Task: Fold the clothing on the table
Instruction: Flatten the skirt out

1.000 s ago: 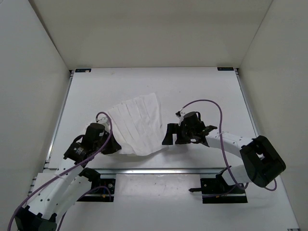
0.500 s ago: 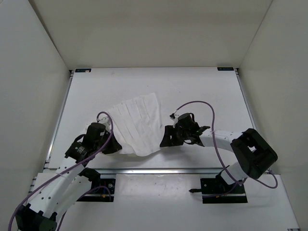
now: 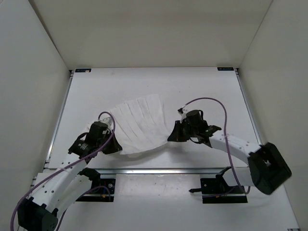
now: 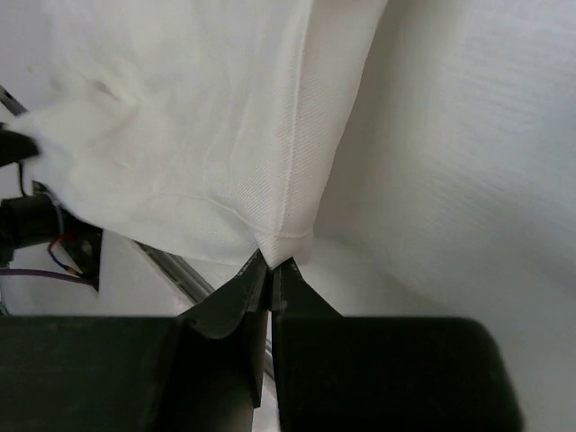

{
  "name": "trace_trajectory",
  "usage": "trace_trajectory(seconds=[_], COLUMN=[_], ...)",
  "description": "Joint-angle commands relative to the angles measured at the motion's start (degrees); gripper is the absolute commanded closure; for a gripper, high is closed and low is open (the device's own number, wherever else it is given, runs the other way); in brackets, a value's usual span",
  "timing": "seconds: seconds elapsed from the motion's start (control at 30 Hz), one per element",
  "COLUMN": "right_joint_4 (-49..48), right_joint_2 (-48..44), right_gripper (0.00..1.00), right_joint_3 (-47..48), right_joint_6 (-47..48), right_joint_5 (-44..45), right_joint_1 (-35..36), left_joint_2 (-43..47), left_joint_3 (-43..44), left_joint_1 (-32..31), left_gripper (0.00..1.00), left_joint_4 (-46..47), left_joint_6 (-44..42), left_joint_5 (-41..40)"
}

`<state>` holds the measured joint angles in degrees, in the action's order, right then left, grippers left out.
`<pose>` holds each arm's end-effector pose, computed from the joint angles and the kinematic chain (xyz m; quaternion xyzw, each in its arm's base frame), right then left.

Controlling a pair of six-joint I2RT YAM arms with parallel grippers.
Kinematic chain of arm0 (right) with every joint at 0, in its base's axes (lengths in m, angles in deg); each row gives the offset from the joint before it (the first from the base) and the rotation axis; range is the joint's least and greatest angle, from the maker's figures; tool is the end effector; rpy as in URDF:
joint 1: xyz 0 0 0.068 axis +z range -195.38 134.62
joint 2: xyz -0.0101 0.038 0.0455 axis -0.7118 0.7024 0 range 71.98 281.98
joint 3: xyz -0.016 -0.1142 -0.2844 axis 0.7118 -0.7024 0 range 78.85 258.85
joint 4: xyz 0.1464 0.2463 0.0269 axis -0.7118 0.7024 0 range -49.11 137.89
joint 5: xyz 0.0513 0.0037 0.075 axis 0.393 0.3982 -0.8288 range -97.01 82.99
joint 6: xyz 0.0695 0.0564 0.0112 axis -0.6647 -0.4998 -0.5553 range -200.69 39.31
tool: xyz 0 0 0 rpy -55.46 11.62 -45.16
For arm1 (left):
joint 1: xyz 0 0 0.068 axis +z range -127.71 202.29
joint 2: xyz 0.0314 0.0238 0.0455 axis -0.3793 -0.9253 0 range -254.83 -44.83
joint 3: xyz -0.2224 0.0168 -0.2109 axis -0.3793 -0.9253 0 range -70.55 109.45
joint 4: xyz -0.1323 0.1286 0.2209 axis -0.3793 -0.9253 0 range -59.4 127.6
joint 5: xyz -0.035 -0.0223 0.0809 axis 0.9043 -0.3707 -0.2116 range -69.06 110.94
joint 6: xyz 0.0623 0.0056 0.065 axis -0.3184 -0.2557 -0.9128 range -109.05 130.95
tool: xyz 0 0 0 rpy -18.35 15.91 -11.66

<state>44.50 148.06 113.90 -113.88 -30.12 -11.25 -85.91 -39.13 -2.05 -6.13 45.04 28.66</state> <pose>0.2296 0.1937 0.1658 -0.0846 0.9033 0.3632 0.2120 0.1463 -0.0780 0.1999 -0.0594 0.9456 -0.2087 0.2423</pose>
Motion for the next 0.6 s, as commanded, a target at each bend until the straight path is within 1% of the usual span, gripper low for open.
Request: trace_trajectory(seconds=[0.0, 0.07, 0.1, 0.17, 0.2, 0.27, 0.33, 0.43, 0.53, 0.57], right_joint_4=[6.21, 10.86, 12.89, 14.39, 14.57, 14.75, 15.37, 15.19, 15.54, 15.02], right_joint_2=[-12.14, -19.87, -21.39, -29.36, -31.23, -38.07, -41.69, -43.38, -40.48, -38.74], right_gripper=[1.00, 1.00, 1.00, 1.00, 1.00, 1.00, 1.00, 1.00, 1.00, 0.99], right_joint_3=[-0.14, -3.21, -4.19, -7.70, -10.32, -14.90, -17.28, -18.96, -18.00, -16.00], right_joint_6=[2.16, 0.86, 0.59, -1.78, -3.79, -7.05, -7.85, -7.86, -5.58, -3.92], right_joint_5=[3.68, 6.31, 6.76, 7.21, 5.99, 4.23, 4.39, 1.77, 0.27, -0.17], right_joint_1=[-2.40, -1.88, -1.09, -1.17, -1.78, -3.28, -4.06, -6.43, -9.25, -10.21], left_joint_2=[-3.03, -4.96, -5.58, -7.78, -9.70, -12.69, -14.54, -15.34, -15.70, -16.92], left_joint_3=[3.12, 3.91, 4.17, 5.22, 6.01, 7.25, 7.43, 6.38, 5.76, 7.32], left_joint_1=[0.34, -0.09, 0.17, -0.88, -1.93, -4.48, -5.98, -5.37, -3.61, -3.44], left_gripper=[1.00, 1.00, 1.00, 1.00, 1.00, 1.00, 1.00, 1.00, 1.00, 1.00], left_joint_4=[0.57, 2.23, 3.46, 5.04, 5.66, 6.10, 5.93, 5.84, 6.54, 6.81], left_joint_6=[-0.77, -0.86, -0.86, -0.86, -0.95, -1.48, -1.92, -2.09, -3.32, -4.02], left_joint_5=[-2.80, -2.98, -2.63, -1.23, -0.79, -0.78, -0.61, -0.87, -0.96, -0.87])
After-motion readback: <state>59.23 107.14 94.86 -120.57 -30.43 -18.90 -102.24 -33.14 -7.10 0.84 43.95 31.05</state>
